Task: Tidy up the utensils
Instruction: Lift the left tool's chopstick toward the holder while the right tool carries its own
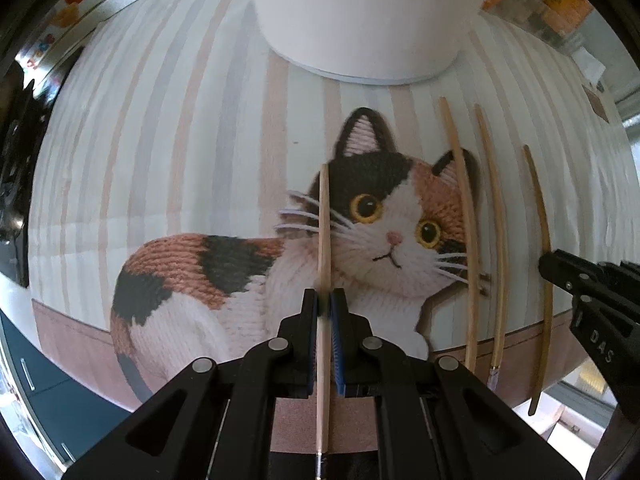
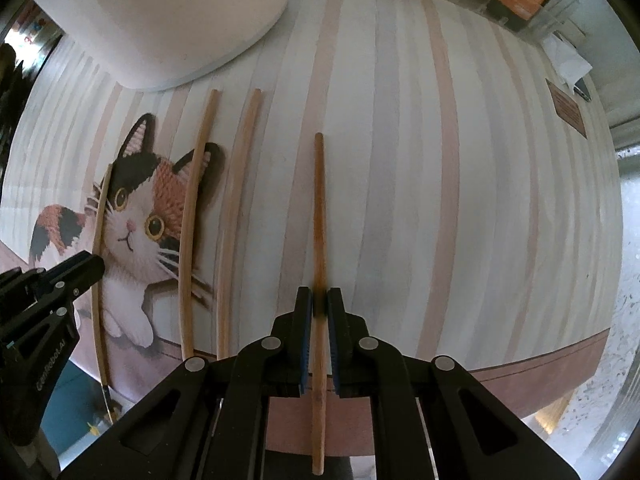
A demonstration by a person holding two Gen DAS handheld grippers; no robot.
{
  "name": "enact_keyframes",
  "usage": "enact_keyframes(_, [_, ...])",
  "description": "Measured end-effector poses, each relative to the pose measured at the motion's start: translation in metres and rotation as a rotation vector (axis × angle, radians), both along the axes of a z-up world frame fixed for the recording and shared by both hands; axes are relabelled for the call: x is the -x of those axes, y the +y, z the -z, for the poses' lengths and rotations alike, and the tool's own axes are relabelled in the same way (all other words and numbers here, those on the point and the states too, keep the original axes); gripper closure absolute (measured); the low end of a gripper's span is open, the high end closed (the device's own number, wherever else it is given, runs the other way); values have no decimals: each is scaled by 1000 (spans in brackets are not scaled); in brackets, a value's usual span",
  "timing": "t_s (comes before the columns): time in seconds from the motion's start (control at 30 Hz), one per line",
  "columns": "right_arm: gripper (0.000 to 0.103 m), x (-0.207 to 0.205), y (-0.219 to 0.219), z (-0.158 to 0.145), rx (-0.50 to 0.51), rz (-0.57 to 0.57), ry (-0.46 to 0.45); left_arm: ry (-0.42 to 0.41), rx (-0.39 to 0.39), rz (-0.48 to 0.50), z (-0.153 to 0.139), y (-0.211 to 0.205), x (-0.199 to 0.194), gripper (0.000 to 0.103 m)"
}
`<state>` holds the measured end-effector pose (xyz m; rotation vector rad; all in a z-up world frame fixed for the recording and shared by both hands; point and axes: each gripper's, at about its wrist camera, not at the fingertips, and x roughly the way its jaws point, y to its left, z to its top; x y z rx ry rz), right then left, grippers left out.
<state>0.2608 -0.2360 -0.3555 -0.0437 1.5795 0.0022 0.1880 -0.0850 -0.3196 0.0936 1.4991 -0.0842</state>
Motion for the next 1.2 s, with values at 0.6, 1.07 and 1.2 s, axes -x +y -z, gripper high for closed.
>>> enact_keyframes(0.6, [96, 16, -14, -84, -80, 101, -291, -288, 23, -141, -110, 62, -11, 99])
enact_keyframes(1.07, [96, -2, -25, -140, -108, 118, -525, -508, 22, -225, -181, 81, -30, 99])
enact_keyframes(1.2, [96, -9, -24, -163, -136, 127, -574, -553, 39, -251, -207, 91, -31, 99])
